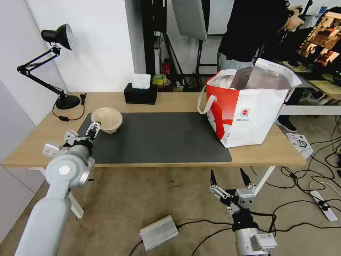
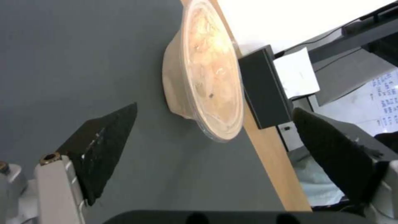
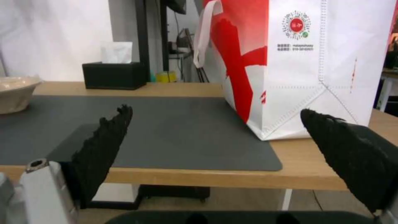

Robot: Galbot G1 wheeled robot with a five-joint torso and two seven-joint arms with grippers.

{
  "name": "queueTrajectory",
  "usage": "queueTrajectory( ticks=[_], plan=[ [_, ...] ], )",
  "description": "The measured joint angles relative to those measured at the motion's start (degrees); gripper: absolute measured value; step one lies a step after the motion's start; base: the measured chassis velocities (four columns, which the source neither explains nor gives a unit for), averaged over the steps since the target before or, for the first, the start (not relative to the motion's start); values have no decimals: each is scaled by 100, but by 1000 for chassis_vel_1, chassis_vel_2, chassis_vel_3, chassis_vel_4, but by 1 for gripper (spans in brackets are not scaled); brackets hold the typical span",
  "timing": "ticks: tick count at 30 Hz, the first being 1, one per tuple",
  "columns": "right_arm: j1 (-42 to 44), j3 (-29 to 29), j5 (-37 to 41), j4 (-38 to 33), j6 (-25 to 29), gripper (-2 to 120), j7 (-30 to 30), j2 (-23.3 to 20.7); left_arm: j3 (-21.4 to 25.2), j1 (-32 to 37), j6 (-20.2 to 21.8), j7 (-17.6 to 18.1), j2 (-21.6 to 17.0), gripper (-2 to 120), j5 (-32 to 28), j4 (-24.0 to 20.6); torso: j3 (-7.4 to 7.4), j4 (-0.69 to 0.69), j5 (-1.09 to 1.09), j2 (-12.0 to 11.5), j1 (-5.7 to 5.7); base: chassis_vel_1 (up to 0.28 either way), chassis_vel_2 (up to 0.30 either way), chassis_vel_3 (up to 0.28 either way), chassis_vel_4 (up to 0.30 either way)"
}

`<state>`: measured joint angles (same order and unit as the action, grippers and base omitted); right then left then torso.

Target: Pick up the trash from the table and place it into the takeout bag.

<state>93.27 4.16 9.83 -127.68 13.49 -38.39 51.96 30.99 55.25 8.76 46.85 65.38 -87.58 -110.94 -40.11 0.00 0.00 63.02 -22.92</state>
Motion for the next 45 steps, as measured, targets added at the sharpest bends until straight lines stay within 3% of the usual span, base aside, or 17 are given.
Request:
queueTrajectory(
  ticks=[17,45],
  plan=[
    [0,0,0,0,0,100,0,0,-462,-800,34,-13,222,100,126,978,0,0,0,0,0,0,0,0,0],
    [0,0,0,0,0,100,0,0,-765,-1499,60,-158,632,100,439,2013,0,0,0,0,1,0,0,0,0]
  ],
)
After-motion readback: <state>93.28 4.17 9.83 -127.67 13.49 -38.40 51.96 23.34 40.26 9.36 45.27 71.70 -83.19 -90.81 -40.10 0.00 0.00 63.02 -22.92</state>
